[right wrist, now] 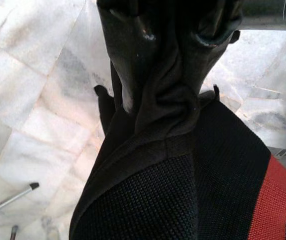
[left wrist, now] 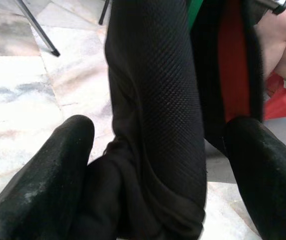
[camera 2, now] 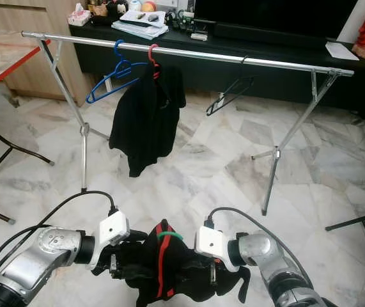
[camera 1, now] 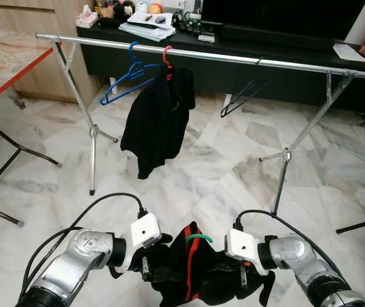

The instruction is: Hang hanger

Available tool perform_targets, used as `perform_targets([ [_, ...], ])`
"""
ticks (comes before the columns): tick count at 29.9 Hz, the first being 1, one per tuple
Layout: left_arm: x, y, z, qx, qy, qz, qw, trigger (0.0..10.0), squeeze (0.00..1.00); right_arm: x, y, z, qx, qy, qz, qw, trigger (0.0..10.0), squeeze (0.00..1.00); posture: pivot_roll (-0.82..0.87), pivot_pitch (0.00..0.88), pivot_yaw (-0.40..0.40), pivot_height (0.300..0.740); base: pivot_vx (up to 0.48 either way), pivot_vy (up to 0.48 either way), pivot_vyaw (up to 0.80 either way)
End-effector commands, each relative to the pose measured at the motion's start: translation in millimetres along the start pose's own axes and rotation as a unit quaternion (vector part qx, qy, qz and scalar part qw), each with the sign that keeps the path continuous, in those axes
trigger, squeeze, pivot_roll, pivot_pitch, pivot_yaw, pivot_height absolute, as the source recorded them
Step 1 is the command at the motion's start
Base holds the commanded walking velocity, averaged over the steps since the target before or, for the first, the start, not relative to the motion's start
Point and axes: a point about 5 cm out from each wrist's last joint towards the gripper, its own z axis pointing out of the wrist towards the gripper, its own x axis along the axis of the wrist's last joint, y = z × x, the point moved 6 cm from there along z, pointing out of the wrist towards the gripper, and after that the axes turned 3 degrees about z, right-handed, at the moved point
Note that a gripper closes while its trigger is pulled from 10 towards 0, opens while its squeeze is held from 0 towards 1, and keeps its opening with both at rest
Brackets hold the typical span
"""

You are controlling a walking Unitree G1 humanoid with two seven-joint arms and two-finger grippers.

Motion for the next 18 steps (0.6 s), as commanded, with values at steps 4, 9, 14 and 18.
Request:
perform_targets([
  [4, 0.7, 2.0, 7.3, -0.01, -0.005, 0.01, 1.0, 10.0, 0.0, 16.1, 7.0, -1.8, -0.006, 0.027, -0.023, 0.999, 0.0, 0.0, -0.05, 0.117, -0.098, 0.74, 0.0, 0.0, 0.0],
  [9, 1.1, 2.0, 9.0, -0.01, 0.0, 0.007, 1.0, 1.9, 0.0, 16.4, 6.9, -2.1, -0.006, 0.028, -0.026, 0.999, 0.0, 0.0, -0.05, 0.113, -0.099, 0.74, 0.0, 0.0, 0.0],
  [14, 1.7, 2.3, 9.7, -0.01, 0.004, 0.007, 1.0, 0.0, 0.0, 16.9, 7.7, -2.0, -0.008, 0.029, -0.026, 0.999, 0.0, 0.0, -0.05, 0.113, -0.099, 0.74, 0.0, 0.0, 0.0],
  [18, 2.8, 2.1, 10.3, -0.009, 0.008, 0.005, 1.0, 0.0, 0.0, 17.7, 8.5, -1.7, -0.01, 0.029, -0.026, 0.999, 0.0, 0.0, -0.05, 0.116, -0.102, 0.74, 0.0, 0.0, 0.0],
])
